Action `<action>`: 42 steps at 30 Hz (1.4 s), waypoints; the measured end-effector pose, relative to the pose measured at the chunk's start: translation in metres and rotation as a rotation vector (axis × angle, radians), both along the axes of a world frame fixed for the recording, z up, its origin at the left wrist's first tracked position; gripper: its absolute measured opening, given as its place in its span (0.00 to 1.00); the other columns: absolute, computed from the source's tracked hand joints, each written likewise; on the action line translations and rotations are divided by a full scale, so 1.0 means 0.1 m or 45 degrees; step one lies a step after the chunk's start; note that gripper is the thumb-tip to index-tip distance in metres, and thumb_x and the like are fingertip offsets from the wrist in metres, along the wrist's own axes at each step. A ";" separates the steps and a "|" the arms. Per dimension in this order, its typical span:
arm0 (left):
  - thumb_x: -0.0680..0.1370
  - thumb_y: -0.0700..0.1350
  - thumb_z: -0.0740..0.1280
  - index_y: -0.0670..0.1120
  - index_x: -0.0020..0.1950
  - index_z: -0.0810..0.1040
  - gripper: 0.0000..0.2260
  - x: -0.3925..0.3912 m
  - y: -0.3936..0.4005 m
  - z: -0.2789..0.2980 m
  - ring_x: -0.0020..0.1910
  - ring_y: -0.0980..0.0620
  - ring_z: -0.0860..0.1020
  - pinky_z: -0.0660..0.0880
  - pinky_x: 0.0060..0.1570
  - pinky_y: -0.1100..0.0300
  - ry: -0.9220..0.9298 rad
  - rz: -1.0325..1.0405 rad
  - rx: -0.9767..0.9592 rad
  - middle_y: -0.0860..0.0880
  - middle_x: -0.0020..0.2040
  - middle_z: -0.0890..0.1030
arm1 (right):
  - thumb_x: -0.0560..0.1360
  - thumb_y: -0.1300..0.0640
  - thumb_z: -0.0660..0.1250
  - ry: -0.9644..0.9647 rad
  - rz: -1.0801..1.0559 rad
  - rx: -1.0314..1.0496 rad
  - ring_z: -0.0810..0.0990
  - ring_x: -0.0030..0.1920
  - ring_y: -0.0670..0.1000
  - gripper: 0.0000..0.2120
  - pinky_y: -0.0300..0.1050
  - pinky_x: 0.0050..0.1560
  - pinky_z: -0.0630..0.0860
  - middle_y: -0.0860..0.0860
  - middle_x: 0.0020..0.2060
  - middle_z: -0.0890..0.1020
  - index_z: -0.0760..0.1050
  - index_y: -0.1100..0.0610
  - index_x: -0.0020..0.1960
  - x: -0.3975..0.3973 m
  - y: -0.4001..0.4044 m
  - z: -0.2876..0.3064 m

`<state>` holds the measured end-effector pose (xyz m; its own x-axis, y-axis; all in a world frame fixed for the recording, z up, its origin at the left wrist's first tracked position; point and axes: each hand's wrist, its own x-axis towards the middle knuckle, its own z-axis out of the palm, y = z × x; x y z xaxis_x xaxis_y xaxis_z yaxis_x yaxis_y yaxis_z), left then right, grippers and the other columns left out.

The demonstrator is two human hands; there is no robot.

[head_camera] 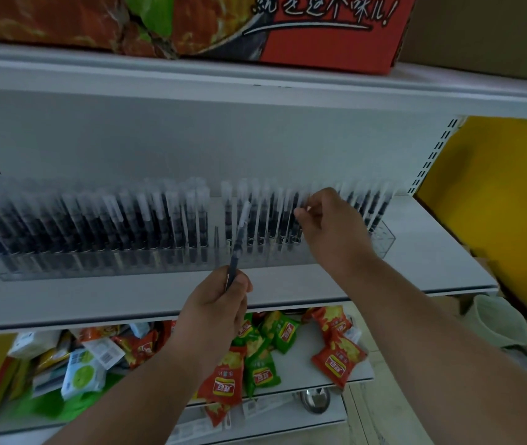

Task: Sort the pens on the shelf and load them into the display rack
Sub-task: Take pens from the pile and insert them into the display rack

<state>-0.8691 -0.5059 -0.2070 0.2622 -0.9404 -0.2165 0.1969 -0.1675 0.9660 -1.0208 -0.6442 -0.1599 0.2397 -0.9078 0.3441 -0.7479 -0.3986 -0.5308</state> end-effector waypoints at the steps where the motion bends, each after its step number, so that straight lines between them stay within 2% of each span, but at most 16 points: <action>1: 0.84 0.43 0.58 0.45 0.41 0.74 0.13 0.01 -0.01 0.00 0.26 0.55 0.60 0.58 0.26 0.62 0.001 -0.003 -0.002 0.51 0.27 0.65 | 0.79 0.46 0.64 -0.025 -0.031 -0.013 0.76 0.38 0.46 0.10 0.40 0.36 0.67 0.47 0.40 0.78 0.69 0.53 0.51 -0.02 0.05 0.02; 4: 0.84 0.43 0.58 0.47 0.40 0.74 0.13 -0.02 -0.07 -0.02 0.25 0.54 0.60 0.58 0.26 0.60 -0.089 -0.037 -0.032 0.52 0.27 0.65 | 0.79 0.44 0.64 -0.103 0.002 0.059 0.74 0.37 0.39 0.10 0.37 0.33 0.66 0.43 0.38 0.77 0.72 0.51 0.49 0.01 0.27 0.11; 6: 0.83 0.46 0.60 0.51 0.39 0.75 0.13 -0.08 -0.13 -0.03 0.27 0.52 0.62 0.60 0.29 0.58 -0.252 -0.115 -0.070 0.52 0.28 0.66 | 0.79 0.44 0.64 -0.208 0.090 0.263 0.77 0.36 0.42 0.12 0.40 0.34 0.72 0.44 0.37 0.80 0.76 0.52 0.47 0.08 0.37 0.15; 8: 0.80 0.50 0.61 0.53 0.38 0.74 0.11 -0.19 -0.19 -0.01 0.29 0.50 0.63 0.61 0.31 0.56 -0.326 -0.228 -0.103 0.52 0.29 0.67 | 0.79 0.49 0.65 -0.467 0.131 0.469 0.78 0.31 0.47 0.12 0.44 0.33 0.75 0.48 0.33 0.82 0.78 0.56 0.44 0.10 0.40 0.19; 10: 0.77 0.51 0.61 0.52 0.38 0.73 0.09 -0.28 -0.23 0.03 0.29 0.50 0.63 0.60 0.31 0.54 -0.291 -0.287 -0.129 0.52 0.29 0.66 | 0.80 0.55 0.66 -0.757 0.139 0.656 0.75 0.28 0.47 0.11 0.40 0.29 0.71 0.48 0.29 0.80 0.77 0.60 0.43 0.04 0.38 0.23; 12: 0.77 0.52 0.61 0.49 0.40 0.72 0.10 -0.33 -0.27 0.07 0.29 0.51 0.63 0.61 0.32 0.53 -0.327 -0.295 -0.155 0.52 0.29 0.66 | 0.79 0.57 0.66 -0.900 0.163 0.753 0.74 0.29 0.49 0.10 0.39 0.28 0.69 0.51 0.30 0.79 0.77 0.59 0.41 -0.06 0.36 0.28; 14: 0.81 0.52 0.61 0.47 0.42 0.72 0.11 -0.32 -0.31 0.09 0.28 0.54 0.64 0.64 0.32 0.55 -0.539 -0.315 -0.193 0.54 0.29 0.66 | 0.80 0.58 0.66 -0.962 0.153 0.717 0.75 0.30 0.49 0.10 0.39 0.29 0.68 0.53 0.30 0.79 0.76 0.58 0.40 -0.13 0.33 0.29; 17: 0.82 0.51 0.60 0.51 0.43 0.71 0.09 -0.23 -0.32 0.13 0.26 0.58 0.67 0.66 0.29 0.61 -0.994 -0.309 -0.256 0.54 0.30 0.72 | 0.80 0.57 0.63 -1.037 0.035 0.482 0.77 0.32 0.50 0.09 0.42 0.31 0.69 0.53 0.32 0.82 0.77 0.57 0.42 -0.23 0.21 0.31; 20: 0.81 0.50 0.60 0.54 0.46 0.72 0.05 -0.15 -0.34 0.17 0.33 0.57 0.73 0.70 0.32 0.60 -1.366 -0.229 -0.339 0.54 0.36 0.75 | 0.80 0.55 0.63 -0.878 -0.020 0.132 0.81 0.35 0.49 0.06 0.45 0.38 0.74 0.51 0.37 0.84 0.75 0.53 0.45 -0.33 0.07 0.33; 23: 0.80 0.47 0.61 0.51 0.49 0.74 0.03 -0.09 -0.46 0.11 0.43 0.54 0.72 0.70 0.43 0.59 -1.645 -0.115 -0.522 0.55 0.44 0.74 | 0.81 0.55 0.61 -0.584 0.007 -0.069 0.80 0.37 0.39 0.04 0.29 0.38 0.71 0.46 0.37 0.82 0.72 0.50 0.47 -0.33 0.03 0.33; 25: 0.79 0.47 0.61 0.47 0.54 0.77 0.09 -0.07 -0.54 0.02 0.50 0.51 0.72 0.71 0.51 0.56 -1.785 -0.069 -0.573 0.51 0.50 0.75 | 0.81 0.56 0.61 -0.490 0.048 -0.102 0.79 0.39 0.38 0.02 0.25 0.36 0.68 0.45 0.40 0.81 0.71 0.50 0.50 -0.29 0.01 0.29; 27: 0.77 0.48 0.59 0.45 0.60 0.78 0.15 -0.06 -0.57 -0.07 0.56 0.48 0.72 0.72 0.57 0.53 -1.874 -0.071 -0.560 0.49 0.56 0.76 | 0.81 0.56 0.61 -0.404 0.082 -0.111 0.80 0.42 0.42 0.02 0.29 0.38 0.70 0.47 0.42 0.81 0.71 0.49 0.51 -0.25 -0.03 0.21; 30: 0.76 0.49 0.59 0.45 0.64 0.78 0.19 -0.06 -0.58 -0.16 0.60 0.47 0.72 0.72 0.60 0.49 -1.914 -0.070 -0.496 0.48 0.60 0.77 | 0.81 0.54 0.61 -0.235 0.144 -0.041 0.79 0.42 0.47 0.03 0.37 0.35 0.68 0.48 0.41 0.80 0.68 0.49 0.49 -0.20 -0.09 0.06; 33: 0.75 0.47 0.61 0.45 0.63 0.79 0.18 -0.04 -0.62 -0.20 0.57 0.47 0.72 0.72 0.59 0.50 -1.861 -0.032 -0.503 0.49 0.58 0.78 | 0.82 0.54 0.60 -0.111 0.169 0.018 0.74 0.36 0.45 0.04 0.38 0.31 0.62 0.47 0.37 0.76 0.67 0.51 0.49 -0.18 -0.10 -0.08; 36: 0.74 0.46 0.63 0.45 0.63 0.79 0.19 -0.03 -0.64 -0.21 0.56 0.46 0.73 0.72 0.59 0.50 -1.869 -0.037 -0.496 0.49 0.56 0.78 | 0.82 0.54 0.59 -0.088 0.133 -0.036 0.68 0.33 0.39 0.05 0.35 0.28 0.56 0.43 0.33 0.70 0.67 0.52 0.48 -0.14 -0.09 -0.13; 42: 0.73 0.46 0.61 0.46 0.63 0.79 0.20 -0.02 -0.62 -0.18 0.54 0.46 0.73 0.71 0.57 0.51 -1.882 -0.048 -0.467 0.49 0.55 0.78 | 0.82 0.54 0.59 -0.116 0.050 -0.003 0.72 0.37 0.48 0.05 0.41 0.32 0.63 0.46 0.37 0.73 0.68 0.53 0.49 -0.10 -0.06 -0.15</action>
